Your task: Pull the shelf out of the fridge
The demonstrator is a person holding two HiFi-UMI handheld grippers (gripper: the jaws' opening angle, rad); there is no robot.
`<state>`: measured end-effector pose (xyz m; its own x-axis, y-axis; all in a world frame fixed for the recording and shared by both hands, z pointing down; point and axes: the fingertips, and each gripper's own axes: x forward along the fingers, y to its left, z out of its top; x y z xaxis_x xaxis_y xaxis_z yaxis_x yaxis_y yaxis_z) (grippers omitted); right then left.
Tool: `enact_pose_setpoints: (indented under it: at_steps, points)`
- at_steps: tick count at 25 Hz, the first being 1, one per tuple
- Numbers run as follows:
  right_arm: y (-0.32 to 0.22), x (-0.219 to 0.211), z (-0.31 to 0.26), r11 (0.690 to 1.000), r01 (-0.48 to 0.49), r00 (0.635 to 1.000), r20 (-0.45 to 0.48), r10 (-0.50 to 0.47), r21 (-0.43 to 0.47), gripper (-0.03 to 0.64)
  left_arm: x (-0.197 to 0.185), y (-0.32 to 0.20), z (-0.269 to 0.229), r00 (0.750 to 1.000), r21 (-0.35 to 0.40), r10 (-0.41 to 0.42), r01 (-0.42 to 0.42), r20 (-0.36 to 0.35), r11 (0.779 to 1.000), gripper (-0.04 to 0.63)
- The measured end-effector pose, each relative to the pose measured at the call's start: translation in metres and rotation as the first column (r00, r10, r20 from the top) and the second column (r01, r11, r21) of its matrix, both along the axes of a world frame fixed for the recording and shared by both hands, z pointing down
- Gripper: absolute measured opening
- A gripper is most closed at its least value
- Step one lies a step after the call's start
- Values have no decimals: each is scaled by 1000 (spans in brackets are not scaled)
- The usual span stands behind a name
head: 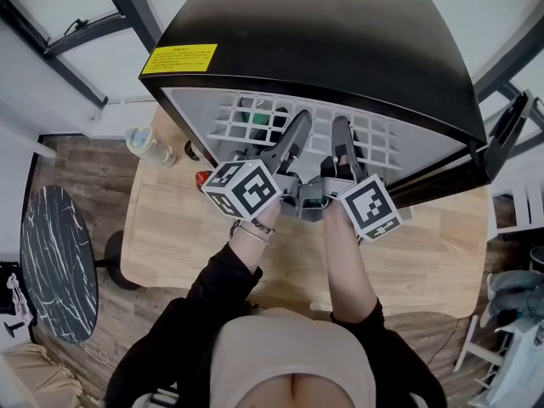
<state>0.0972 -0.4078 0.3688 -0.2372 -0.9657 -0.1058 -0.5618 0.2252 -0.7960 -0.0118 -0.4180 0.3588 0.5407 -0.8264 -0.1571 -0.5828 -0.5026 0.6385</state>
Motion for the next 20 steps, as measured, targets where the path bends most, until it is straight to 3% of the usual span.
enact_pose_setpoints:
  at_steps: [20]
  points:
    - [12, 0, 0, 1000, -1, 1000, -5, 1, 0, 143, -1, 11, 1, 1000, -9, 1, -1, -2, 1000, 239]
